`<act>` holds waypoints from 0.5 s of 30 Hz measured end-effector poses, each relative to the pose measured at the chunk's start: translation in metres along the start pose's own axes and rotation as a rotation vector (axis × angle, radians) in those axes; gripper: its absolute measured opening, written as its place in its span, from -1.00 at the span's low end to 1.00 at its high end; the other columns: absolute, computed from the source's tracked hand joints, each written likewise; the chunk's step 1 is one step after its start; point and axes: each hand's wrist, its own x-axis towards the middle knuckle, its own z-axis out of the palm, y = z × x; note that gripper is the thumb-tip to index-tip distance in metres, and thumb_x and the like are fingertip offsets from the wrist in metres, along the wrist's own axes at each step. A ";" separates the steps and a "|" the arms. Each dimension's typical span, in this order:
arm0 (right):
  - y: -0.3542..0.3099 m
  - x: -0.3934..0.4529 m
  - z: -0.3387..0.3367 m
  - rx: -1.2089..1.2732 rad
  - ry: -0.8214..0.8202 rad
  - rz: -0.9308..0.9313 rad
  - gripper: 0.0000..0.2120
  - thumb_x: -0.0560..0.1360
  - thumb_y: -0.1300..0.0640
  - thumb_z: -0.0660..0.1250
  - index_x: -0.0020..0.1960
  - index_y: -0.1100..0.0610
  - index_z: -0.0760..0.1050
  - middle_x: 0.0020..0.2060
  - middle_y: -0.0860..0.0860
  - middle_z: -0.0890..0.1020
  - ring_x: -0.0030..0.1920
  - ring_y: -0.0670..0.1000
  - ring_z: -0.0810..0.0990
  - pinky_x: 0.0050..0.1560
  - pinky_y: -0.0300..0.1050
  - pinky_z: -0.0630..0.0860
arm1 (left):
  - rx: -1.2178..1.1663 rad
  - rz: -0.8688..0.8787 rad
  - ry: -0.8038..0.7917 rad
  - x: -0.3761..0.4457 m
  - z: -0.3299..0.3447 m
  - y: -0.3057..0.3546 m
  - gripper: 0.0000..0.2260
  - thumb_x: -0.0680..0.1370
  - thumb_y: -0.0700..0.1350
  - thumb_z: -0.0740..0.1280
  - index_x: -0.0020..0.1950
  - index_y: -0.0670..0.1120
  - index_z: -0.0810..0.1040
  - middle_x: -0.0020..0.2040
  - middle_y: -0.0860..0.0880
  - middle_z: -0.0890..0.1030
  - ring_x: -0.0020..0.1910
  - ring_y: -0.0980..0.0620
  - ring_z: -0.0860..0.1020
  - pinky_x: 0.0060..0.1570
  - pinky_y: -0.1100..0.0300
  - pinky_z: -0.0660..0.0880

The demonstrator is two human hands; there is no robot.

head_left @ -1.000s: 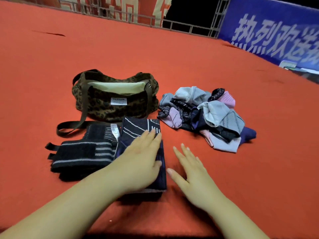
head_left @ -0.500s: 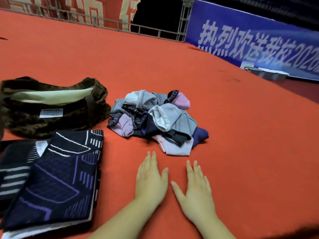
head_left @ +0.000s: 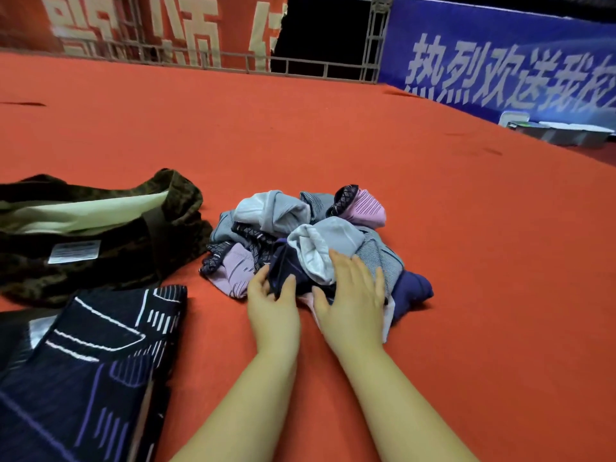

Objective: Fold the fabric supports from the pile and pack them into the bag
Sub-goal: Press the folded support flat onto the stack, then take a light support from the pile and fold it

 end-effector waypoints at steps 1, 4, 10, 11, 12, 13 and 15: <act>-0.004 0.005 0.001 -0.024 0.060 0.004 -0.42 0.42 0.06 0.41 0.41 0.07 0.36 0.34 0.05 0.46 0.38 0.13 0.36 0.45 0.19 0.07 | -0.022 -0.002 0.024 0.003 0.002 0.000 -0.70 0.54 -0.31 0.31 0.25 -0.11 0.43 0.05 -0.04 0.56 -0.05 0.12 0.55 0.04 0.30 0.45; -0.007 0.011 0.011 -0.031 0.302 -0.011 -0.70 0.30 0.05 0.35 0.01 0.09 0.62 0.00 0.05 0.66 0.07 0.15 0.62 0.31 0.11 0.18 | -0.082 -0.020 0.055 0.005 0.001 -0.005 -0.76 0.54 -0.32 0.30 0.15 -0.07 0.46 0.00 -0.05 0.60 -0.05 0.08 0.59 0.08 0.19 0.49; -0.018 0.006 -0.015 0.222 0.364 0.119 -0.86 0.35 0.15 0.27 -0.18 0.11 0.60 -0.27 0.05 0.67 -0.18 0.07 0.59 0.17 -0.01 0.31 | -0.107 -0.057 0.044 -0.009 -0.006 -0.003 -0.67 0.54 -0.31 0.31 0.30 -0.19 0.45 0.12 -0.07 0.57 -0.04 0.13 0.57 0.08 0.24 0.48; -0.022 0.000 -0.022 0.295 0.330 0.161 -0.85 0.38 0.12 0.26 -0.16 0.10 0.60 -0.26 0.05 0.67 -0.15 0.06 0.56 0.13 0.02 0.39 | -0.106 -0.035 0.036 -0.015 -0.008 -0.001 -0.66 0.54 -0.30 0.32 0.31 -0.17 0.45 0.12 -0.02 0.56 -0.03 0.21 0.55 0.05 0.33 0.47; -0.027 -0.007 -0.030 0.357 0.301 0.200 -0.84 0.40 0.08 0.23 -0.14 0.06 0.59 -0.25 0.03 0.66 -0.12 0.08 0.55 0.10 0.08 0.45 | -0.103 -0.016 0.031 -0.022 -0.011 0.004 -0.66 0.54 -0.28 0.32 0.31 -0.15 0.46 0.10 0.03 0.55 -0.02 0.26 0.53 0.02 0.42 0.44; -0.031 -0.015 -0.037 0.411 0.284 0.224 -0.83 0.41 0.02 0.20 -0.14 -0.01 0.56 -0.25 0.00 0.65 -0.11 0.09 0.57 0.11 0.15 0.46 | -0.094 -0.002 0.016 -0.030 -0.013 0.007 -0.67 0.55 -0.26 0.31 0.32 -0.13 0.46 0.10 0.07 0.54 0.02 0.26 0.52 0.02 0.44 0.41; -0.041 -0.036 -0.051 0.509 0.280 0.238 -0.86 0.42 -0.07 0.15 -0.16 -0.11 0.47 -0.28 -0.10 0.62 -0.13 0.06 0.60 0.12 0.21 0.45 | -0.106 -0.003 -0.068 -0.047 -0.019 0.017 -0.70 0.58 -0.19 0.28 0.33 -0.12 0.47 0.17 0.06 0.54 0.14 0.18 0.50 0.12 0.34 0.38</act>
